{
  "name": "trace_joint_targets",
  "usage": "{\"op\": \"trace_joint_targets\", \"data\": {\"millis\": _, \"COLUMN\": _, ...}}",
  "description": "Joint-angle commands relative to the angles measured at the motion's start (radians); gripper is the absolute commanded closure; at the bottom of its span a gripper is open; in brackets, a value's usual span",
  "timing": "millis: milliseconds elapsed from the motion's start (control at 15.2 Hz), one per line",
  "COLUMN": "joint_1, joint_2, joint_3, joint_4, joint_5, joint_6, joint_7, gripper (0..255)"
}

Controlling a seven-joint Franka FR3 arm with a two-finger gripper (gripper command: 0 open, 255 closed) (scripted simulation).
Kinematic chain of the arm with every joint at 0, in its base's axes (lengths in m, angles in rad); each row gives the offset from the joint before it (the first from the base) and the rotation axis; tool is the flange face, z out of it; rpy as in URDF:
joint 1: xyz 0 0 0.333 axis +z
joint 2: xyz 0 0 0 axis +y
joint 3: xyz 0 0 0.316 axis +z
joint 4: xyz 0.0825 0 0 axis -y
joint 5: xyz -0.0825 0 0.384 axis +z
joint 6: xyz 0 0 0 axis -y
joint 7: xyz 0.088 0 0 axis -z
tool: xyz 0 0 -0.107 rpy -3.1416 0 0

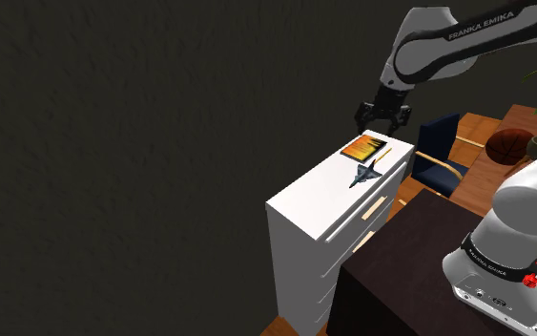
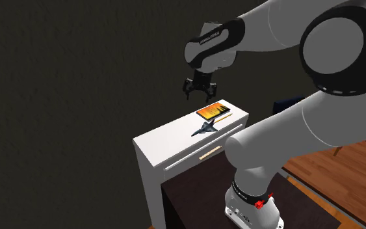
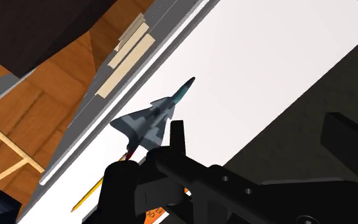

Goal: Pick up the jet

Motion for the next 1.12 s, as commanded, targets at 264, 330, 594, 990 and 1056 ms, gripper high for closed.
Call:
{"op": "trace_joint_targets", "data": {"millis": 264, "joint_1": -0.053, "joint_2": 0.188, "joint_3": 0.004, "joint_4": -0.051, "joint_5": 0.026, "joint_6": 0.258, "joint_7": 0.104, "gripper": 0}}
{"op": "trace_joint_targets", "data": {"millis": 330, "joint_1": -0.060, "joint_2": 0.225, "joint_3": 0.005, "joint_4": -0.055, "joint_5": 0.032, "joint_6": 0.301, "joint_7": 0.121, "gripper": 0}}
{"op": "trace_joint_targets", "data": {"millis": 594, "joint_1": -0.084, "joint_2": 0.385, "joint_3": 0.002, "joint_4": -0.057, "joint_5": 0.062, "joint_6": 0.471, "joint_7": 0.182, "gripper": 0}}
{"op": "trace_joint_targets", "data": {"millis": 990, "joint_1": -0.098, "joint_2": 0.646, "joint_3": -0.013, "joint_4": -0.015, "joint_5": 0.171, "joint_6": 0.703, "joint_7": 0.223, "gripper": 0}}
{"op": "trace_joint_targets", "data": {"millis": 1056, "joint_1": -0.103, "joint_2": 0.691, "joint_3": -0.011, "joint_4": -0.003, "joint_5": 0.206, "joint_6": 0.737, "joint_7": 0.216, "gripper": 0}}
